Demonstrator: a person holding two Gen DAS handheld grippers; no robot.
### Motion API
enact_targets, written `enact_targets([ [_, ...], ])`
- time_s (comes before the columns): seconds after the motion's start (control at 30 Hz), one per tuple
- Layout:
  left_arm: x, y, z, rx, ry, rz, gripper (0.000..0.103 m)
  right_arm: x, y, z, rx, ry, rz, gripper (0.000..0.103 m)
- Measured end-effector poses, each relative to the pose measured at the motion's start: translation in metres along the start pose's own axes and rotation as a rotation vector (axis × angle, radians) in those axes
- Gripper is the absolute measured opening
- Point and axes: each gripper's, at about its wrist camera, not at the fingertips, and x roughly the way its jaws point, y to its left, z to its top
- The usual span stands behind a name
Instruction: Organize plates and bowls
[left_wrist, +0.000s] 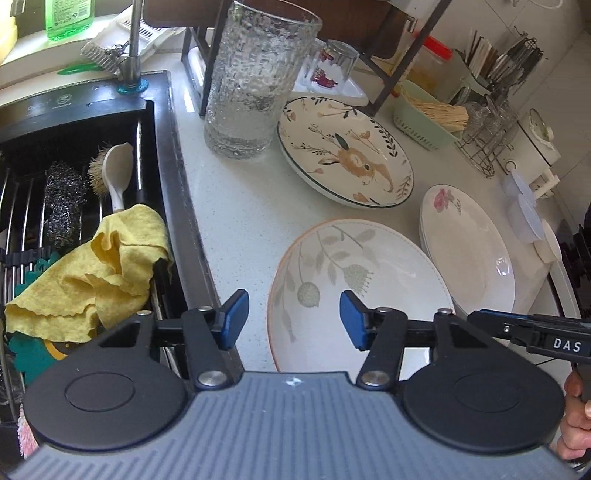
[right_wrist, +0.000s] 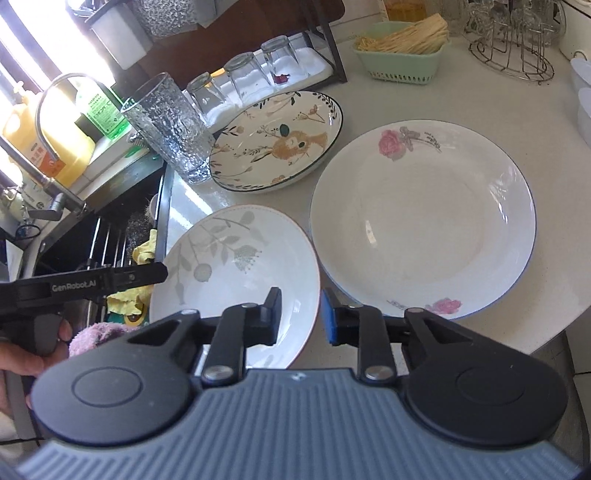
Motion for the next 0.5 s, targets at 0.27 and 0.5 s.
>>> enact_targets([
  [0.27, 0.005, -0.002, -0.005, 0.019, 0.017, -0.008, 0.046, 0.016, -0.002, -0.005, 0.051, 0.040, 0.008, 0.019],
  [0.5, 0.017, 0.002, -0.007, 0.009, 0.043, 0.003, 0.039, 0.024, -0.006, -0.003, 0.066, 0.049, -0.011, 0.014],
])
